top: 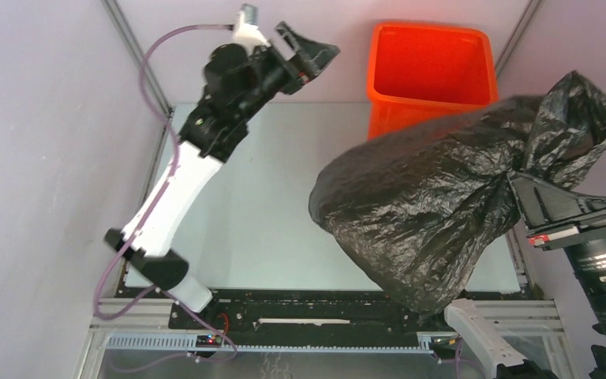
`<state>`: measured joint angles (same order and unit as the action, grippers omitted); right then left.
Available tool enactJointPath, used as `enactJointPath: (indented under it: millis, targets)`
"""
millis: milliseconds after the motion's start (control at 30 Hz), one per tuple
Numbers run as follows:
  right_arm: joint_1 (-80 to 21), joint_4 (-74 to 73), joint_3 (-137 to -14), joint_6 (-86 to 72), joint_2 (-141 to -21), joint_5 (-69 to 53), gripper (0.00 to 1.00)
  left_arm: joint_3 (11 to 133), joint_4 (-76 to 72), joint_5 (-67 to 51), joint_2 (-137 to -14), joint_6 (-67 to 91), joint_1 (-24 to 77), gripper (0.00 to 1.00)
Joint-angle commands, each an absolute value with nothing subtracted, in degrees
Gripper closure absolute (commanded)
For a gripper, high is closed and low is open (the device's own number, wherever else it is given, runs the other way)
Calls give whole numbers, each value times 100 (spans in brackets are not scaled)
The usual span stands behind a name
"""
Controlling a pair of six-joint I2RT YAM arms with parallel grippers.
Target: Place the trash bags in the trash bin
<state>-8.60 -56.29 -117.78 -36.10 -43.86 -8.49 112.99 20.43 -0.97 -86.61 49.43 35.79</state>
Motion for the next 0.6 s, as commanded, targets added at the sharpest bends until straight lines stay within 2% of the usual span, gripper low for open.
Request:
enactJointPath:
  millis: [0,267,567]
  targets:
    - [-828,-6663,-11405,-2890,-4327,-211,100,12448,1817,-236,-9691,4885,3748,6]
    - [-926,-6714,-11252,-2851,-4265,-4,100,13676,1755,-11,-11210,4948,3982,7]
    - [-1051,-6723,-11320,-2907,-4318,215,100,13665,1605,422,-11884,4903,4113,10]
